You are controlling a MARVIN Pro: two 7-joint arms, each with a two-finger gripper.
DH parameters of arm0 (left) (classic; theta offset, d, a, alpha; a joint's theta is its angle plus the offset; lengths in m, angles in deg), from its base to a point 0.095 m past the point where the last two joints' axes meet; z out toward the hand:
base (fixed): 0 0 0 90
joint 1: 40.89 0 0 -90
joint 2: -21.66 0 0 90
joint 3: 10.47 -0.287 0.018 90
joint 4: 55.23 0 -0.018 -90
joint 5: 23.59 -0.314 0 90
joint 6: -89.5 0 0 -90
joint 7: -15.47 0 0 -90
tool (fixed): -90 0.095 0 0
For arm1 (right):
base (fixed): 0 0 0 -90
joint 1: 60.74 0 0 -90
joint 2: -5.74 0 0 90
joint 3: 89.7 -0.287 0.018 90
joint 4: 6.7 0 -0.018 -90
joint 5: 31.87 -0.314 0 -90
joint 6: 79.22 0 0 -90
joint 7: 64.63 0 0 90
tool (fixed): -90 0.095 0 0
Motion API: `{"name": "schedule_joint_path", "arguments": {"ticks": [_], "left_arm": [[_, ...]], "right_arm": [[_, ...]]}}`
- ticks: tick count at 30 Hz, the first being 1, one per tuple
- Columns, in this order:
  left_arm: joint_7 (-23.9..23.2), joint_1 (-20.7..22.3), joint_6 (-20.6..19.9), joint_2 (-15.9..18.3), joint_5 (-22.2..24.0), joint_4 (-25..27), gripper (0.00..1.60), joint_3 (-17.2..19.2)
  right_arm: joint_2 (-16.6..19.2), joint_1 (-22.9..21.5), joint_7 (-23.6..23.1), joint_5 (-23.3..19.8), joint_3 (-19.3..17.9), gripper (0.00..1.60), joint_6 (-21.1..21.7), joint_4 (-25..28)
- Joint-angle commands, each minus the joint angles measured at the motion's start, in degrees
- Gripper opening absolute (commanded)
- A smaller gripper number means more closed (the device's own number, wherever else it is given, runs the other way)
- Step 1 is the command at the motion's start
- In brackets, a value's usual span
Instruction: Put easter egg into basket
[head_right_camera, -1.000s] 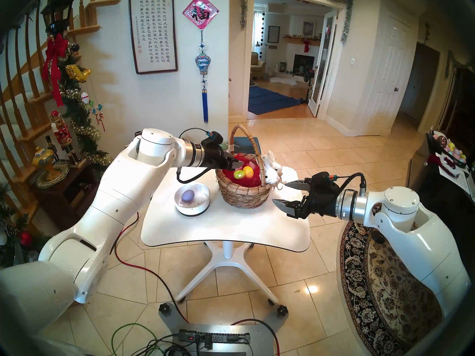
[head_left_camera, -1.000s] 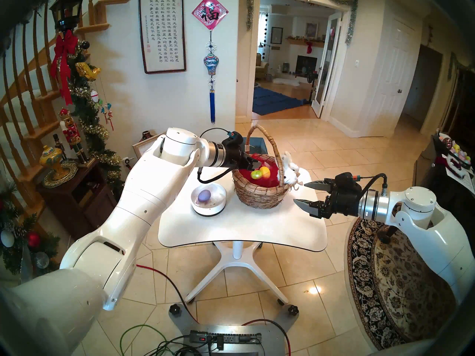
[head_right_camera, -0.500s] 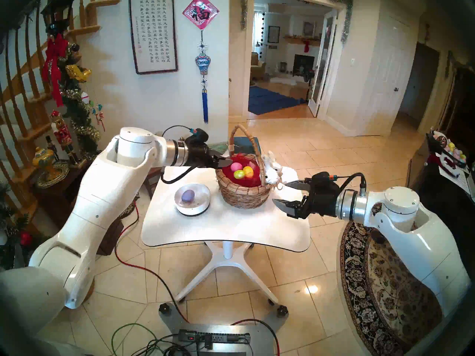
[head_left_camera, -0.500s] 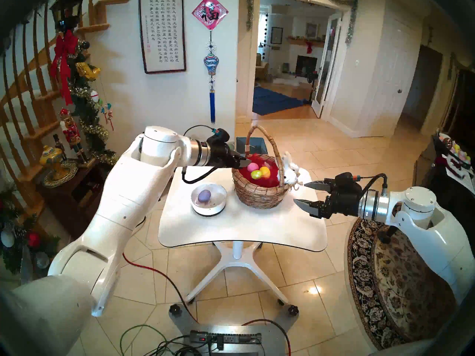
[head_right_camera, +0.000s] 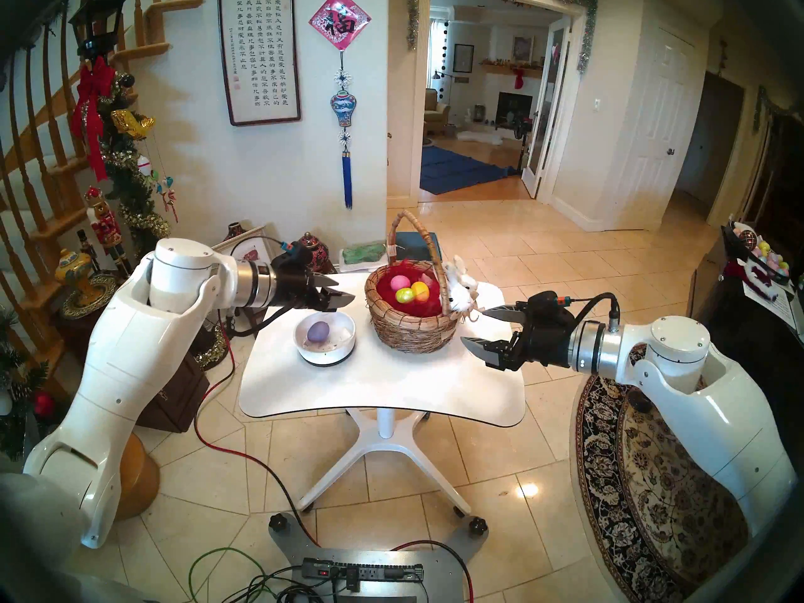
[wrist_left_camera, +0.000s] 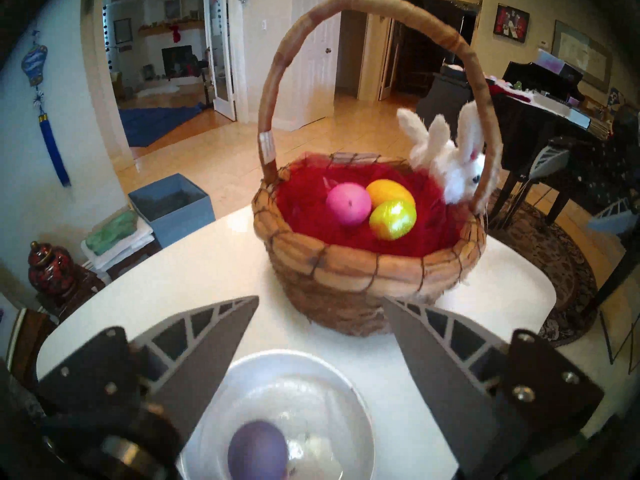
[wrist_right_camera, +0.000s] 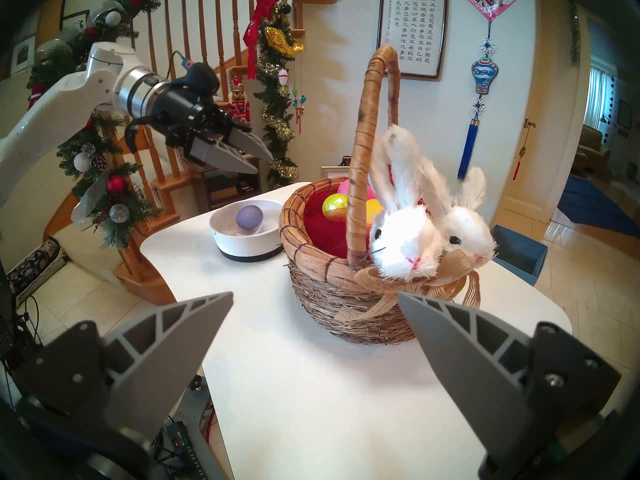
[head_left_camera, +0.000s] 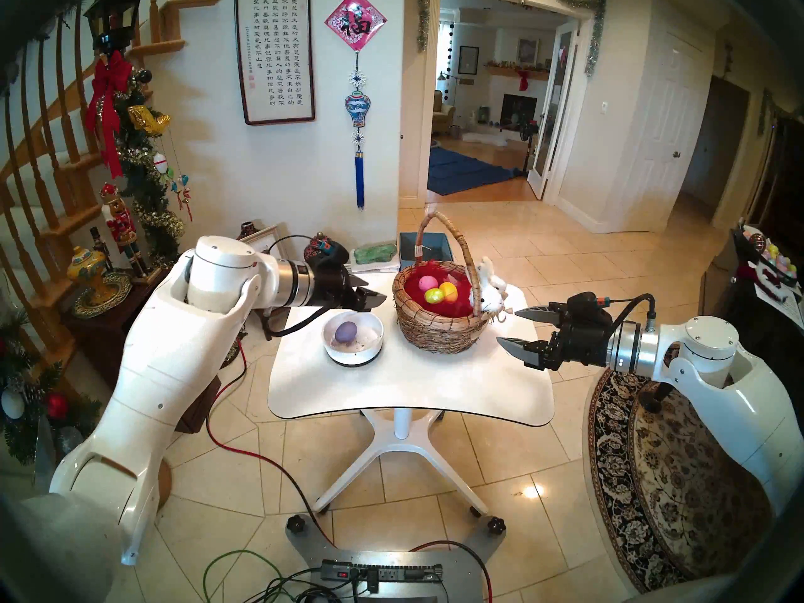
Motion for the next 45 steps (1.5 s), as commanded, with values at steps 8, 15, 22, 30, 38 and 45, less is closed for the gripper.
{"name": "schedule_joint_path", "arguments": {"ticks": [8, 15, 22, 30, 38, 45], "left_arm": [[4.26, -10.86, -0.18, 4.38, -0.23, 9.32, 1.57, 6.03], [5.36, -12.40, -0.97, 4.41, -0.31, 11.14, 1.52, 5.83], [6.00, -11.14, -2.24, 3.97, -0.55, 10.30, 1.48, 4.14], [7.24, -7.46, -3.30, 2.28, -1.31, 6.46, 1.48, 1.55], [8.02, -5.47, -3.20, 1.23, -1.86, 4.15, 1.47, 0.53], [8.11, -4.33, -2.77, 0.81, -2.09, 2.43, 1.44, -0.19]], "right_arm": [[0.11, -0.11, 0.09, -0.06, -0.53, 1.60, -0.13, 0.09], [0.11, -0.08, 0.10, -0.06, -0.56, 1.60, -0.13, 0.10], [0.10, -0.08, 0.10, -0.06, -0.56, 1.60, -0.13, 0.10], [0.11, -0.10, 0.09, -0.06, -0.54, 1.60, -0.13, 0.09], [0.11, -0.12, 0.09, -0.06, -0.52, 1.60, -0.13, 0.08], [0.11, -0.11, 0.09, -0.06, -0.53, 1.60, -0.13, 0.09]]}}
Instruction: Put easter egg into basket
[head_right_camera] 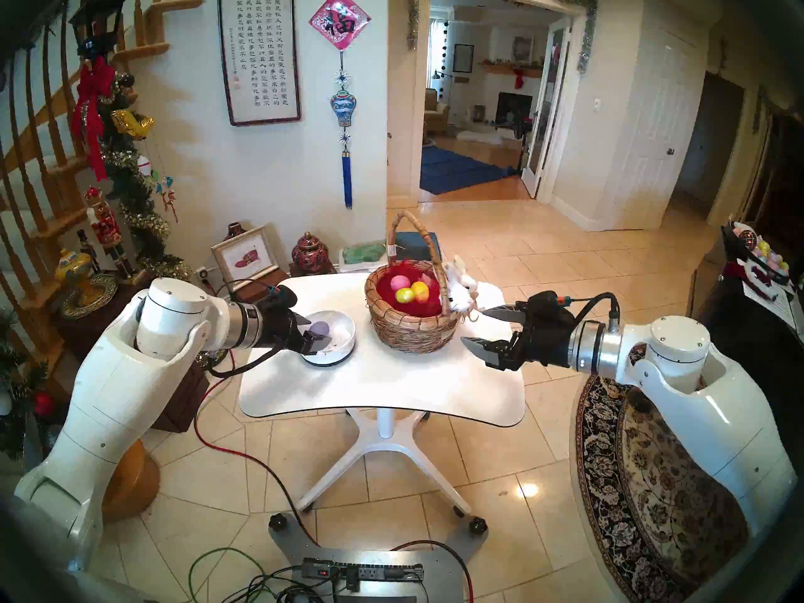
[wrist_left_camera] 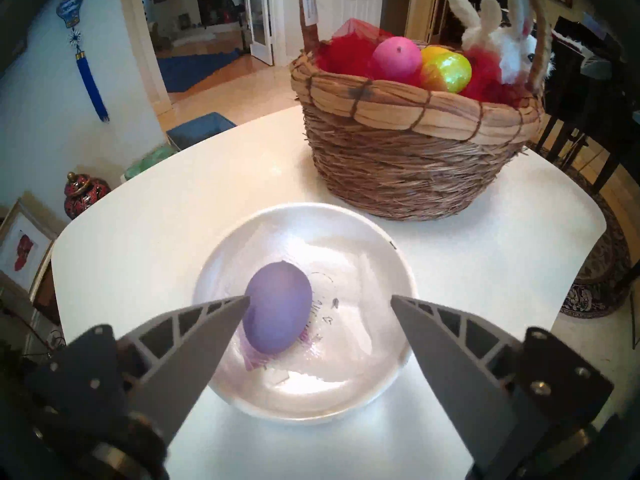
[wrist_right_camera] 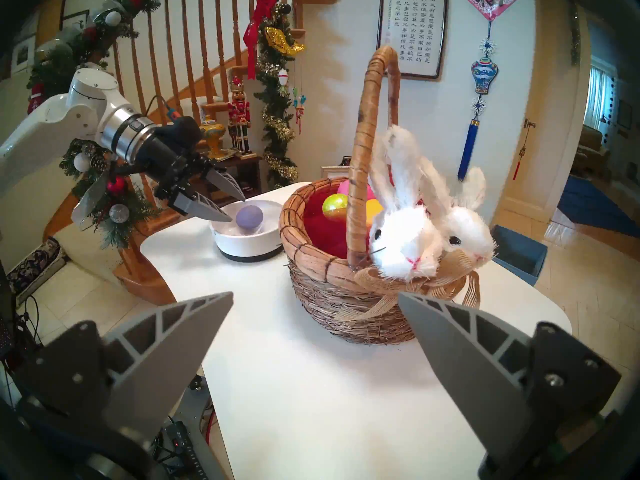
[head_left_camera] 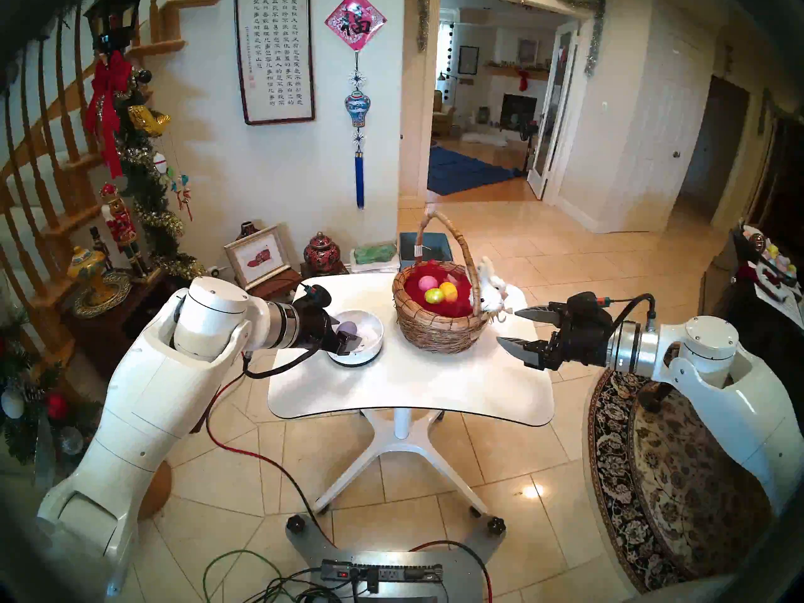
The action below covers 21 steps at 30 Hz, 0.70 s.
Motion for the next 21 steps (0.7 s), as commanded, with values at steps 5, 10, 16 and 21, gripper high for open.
{"name": "schedule_joint_path", "arguments": {"ticks": [5, 10, 16, 21], "left_arm": [[-0.53, 3.51, 1.00, -0.91, 0.18, -1.67, 1.44, -0.27], [-0.75, 3.86, 1.25, -0.85, -0.05, -2.46, 1.44, -0.65], [-1.18, 4.23, 1.45, -0.59, -0.31, -2.98, 1.43, -1.09], [-0.58, 4.83, 1.71, -0.43, -1.59, -4.05, 1.42, -1.84]], "right_arm": [[0.11, -0.11, 0.09, -0.06, -0.52, 1.60, -0.13, 0.09], [0.11, -0.11, 0.09, -0.06, -0.52, 1.60, -0.13, 0.09], [0.11, -0.10, 0.10, -0.06, -0.52, 1.60, -0.13, 0.09], [0.11, -0.10, 0.10, -0.06, -0.53, 1.60, -0.13, 0.09]]}}
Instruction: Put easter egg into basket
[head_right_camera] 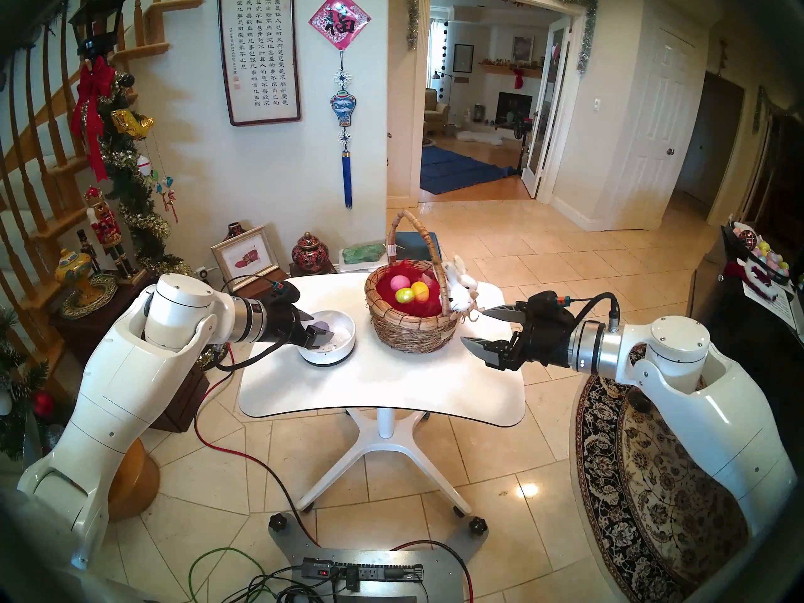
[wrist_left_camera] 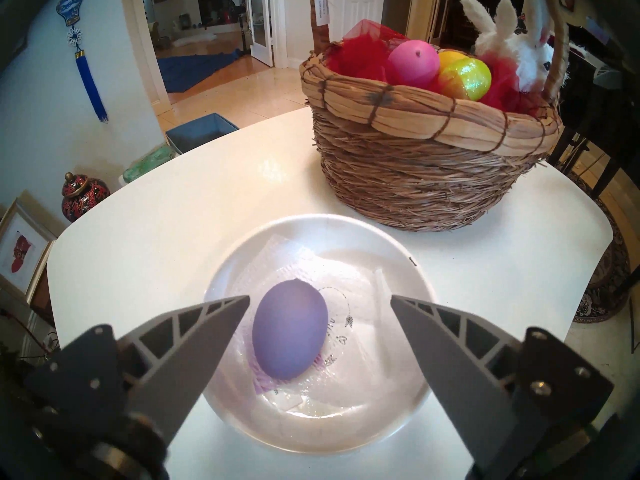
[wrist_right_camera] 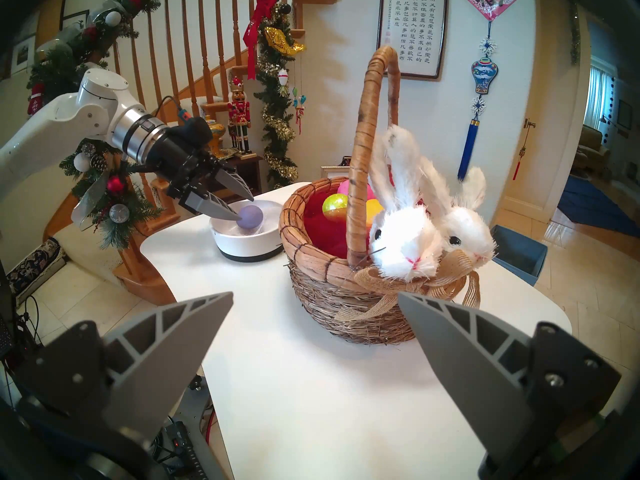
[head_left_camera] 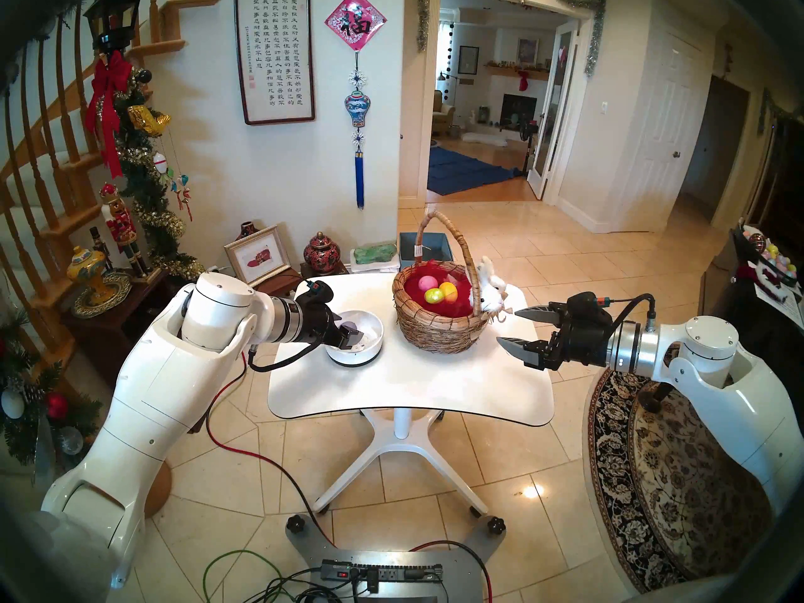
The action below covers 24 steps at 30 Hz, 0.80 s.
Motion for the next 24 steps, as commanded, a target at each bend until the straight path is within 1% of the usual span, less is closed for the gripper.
{"name": "schedule_joint_path", "arguments": {"ticks": [1, 3, 8, 24], "left_arm": [[0.65, 2.12, 0.47, 0.35, -1.34, -0.51, 1.41, -0.38], [0.69, 2.18, 0.51, 0.35, -1.50, -0.62, 1.40, -0.43], [0.71, 2.60, 0.50, 0.33, -2.27, -1.24, 1.32, -0.63], [-0.66, 2.62, 0.08, 0.61, -2.84, -1.36, 1.34, -1.16]], "right_arm": [[0.11, -0.10, 0.09, -0.06, -0.53, 1.60, -0.13, 0.09], [0.11, -0.10, 0.09, -0.06, -0.53, 1.60, -0.13, 0.09], [0.11, -0.10, 0.09, -0.06, -0.53, 1.60, -0.13, 0.09], [0.11, -0.09, 0.10, -0.06, -0.54, 1.60, -0.13, 0.10]]}}
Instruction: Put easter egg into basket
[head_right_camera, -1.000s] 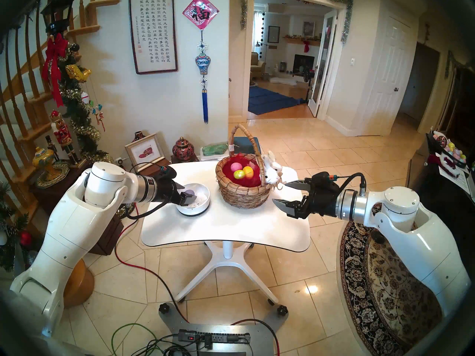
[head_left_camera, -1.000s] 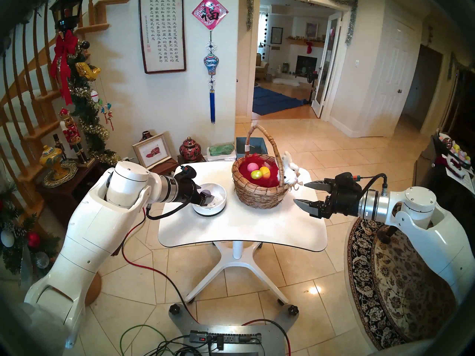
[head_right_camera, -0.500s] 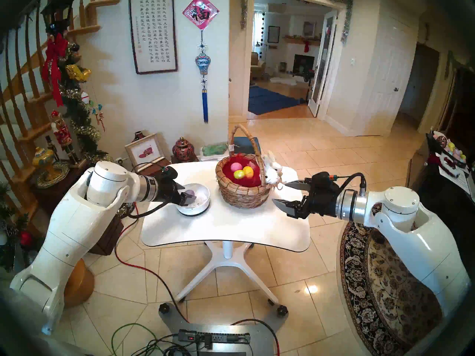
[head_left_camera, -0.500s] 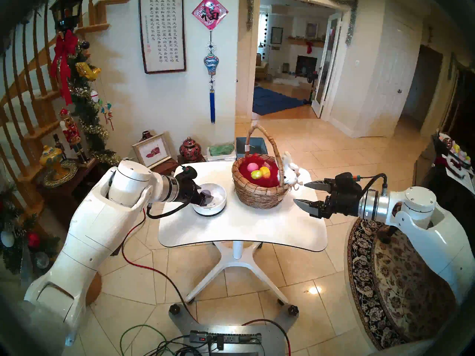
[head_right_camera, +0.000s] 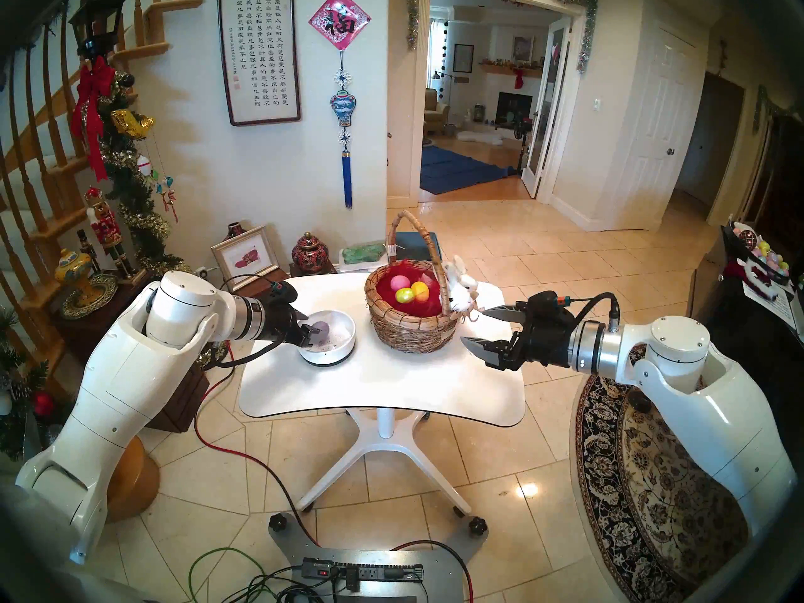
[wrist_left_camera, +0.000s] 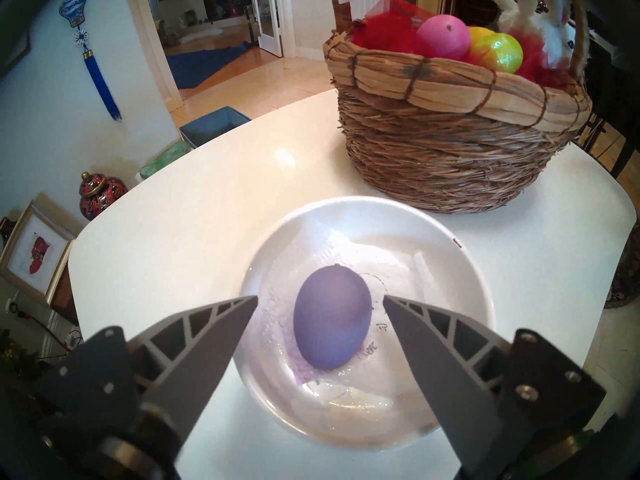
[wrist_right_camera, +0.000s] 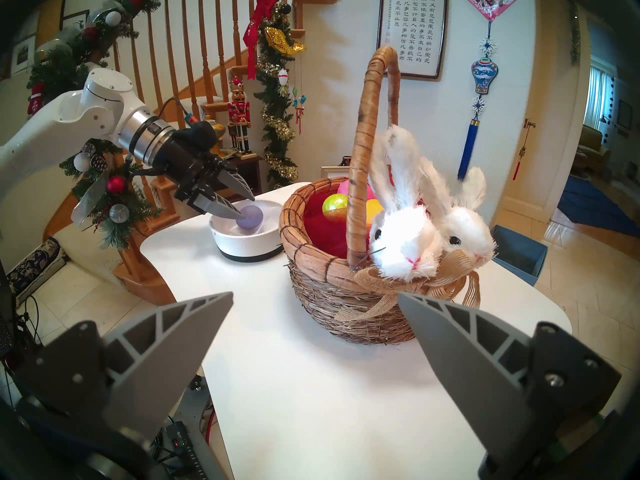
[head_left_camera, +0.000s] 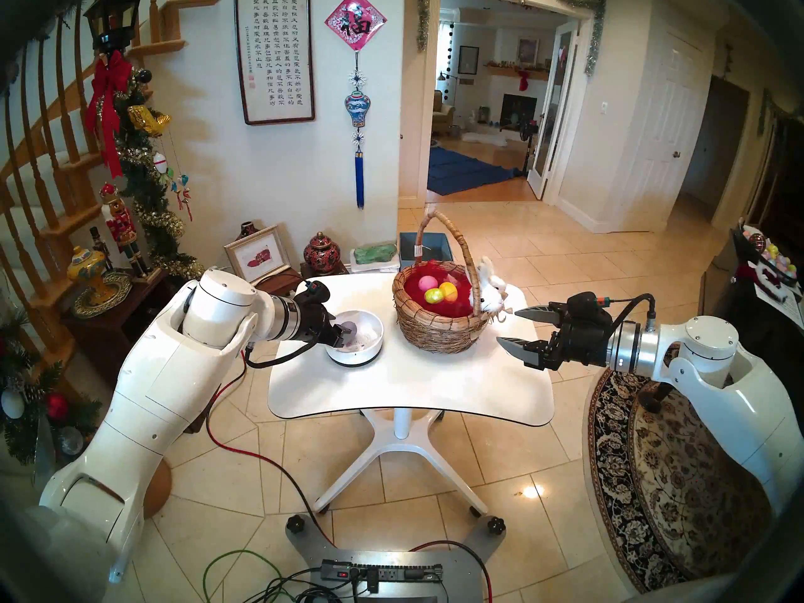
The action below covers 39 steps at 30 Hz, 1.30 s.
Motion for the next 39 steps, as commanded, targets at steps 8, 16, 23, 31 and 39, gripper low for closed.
{"name": "schedule_joint_path", "arguments": {"ticks": [8, 16, 23, 31, 39], "left_arm": [[-0.57, 0.86, -0.22, -0.03, -0.32, 0.26, 1.34, -0.47], [-0.46, 1.00, -0.16, -0.38, -0.80, -0.22, 1.35, -1.02], [-0.42, 1.33, 0.11, -0.85, -1.33, -1.14, 1.33, -1.40], [-0.24, 1.49, 0.40, -1.25, -1.65, -1.75, 0.83, -1.35], [-0.31, 1.54, 0.77, -1.38, -1.57, -1.61, 0.74, -0.81]], "right_arm": [[0.10, -0.08, 0.10, -0.06, -0.54, 1.60, -0.13, 0.10], [0.10, -0.08, 0.10, -0.06, -0.54, 1.60, -0.13, 0.10], [0.11, -0.09, 0.10, -0.06, -0.54, 1.60, -0.13, 0.10], [0.11, -0.09, 0.10, -0.06, -0.54, 1.60, -0.13, 0.10], [0.11, -0.10, 0.10, -0.06, -0.53, 1.60, -0.13, 0.09]]}}
